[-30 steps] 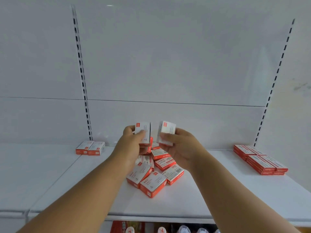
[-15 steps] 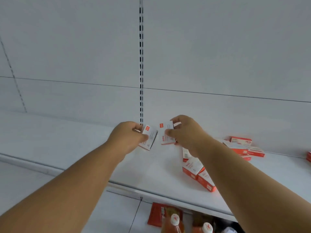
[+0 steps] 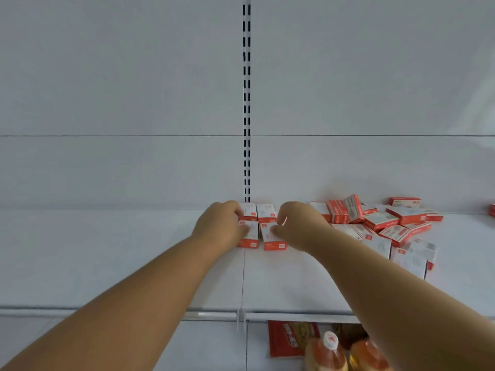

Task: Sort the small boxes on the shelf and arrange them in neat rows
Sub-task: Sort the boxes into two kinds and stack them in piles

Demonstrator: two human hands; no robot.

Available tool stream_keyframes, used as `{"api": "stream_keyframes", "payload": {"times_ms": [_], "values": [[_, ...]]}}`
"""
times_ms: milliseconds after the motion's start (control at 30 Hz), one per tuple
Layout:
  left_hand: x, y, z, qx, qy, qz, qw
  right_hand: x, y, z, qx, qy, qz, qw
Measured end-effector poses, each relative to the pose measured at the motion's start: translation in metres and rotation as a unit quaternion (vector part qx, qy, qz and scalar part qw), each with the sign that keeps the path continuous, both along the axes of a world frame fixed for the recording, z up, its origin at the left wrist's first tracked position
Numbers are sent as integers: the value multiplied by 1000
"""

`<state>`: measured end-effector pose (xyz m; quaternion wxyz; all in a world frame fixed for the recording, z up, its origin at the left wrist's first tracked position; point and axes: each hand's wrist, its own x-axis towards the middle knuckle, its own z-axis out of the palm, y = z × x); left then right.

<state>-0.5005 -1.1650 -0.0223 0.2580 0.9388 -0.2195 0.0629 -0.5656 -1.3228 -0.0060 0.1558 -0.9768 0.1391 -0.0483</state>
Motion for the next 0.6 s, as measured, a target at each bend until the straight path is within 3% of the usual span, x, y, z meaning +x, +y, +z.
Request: {"api": "stream_keyframes", "payload": {"times_ms": [200,600], "values": [[5,2,-5,75,-38,-118,989,-9,7,0,23,21,42,999],[15,-1,-7,85,-78,-132,984,-4,6,-13,52,-59,15,997]]}}
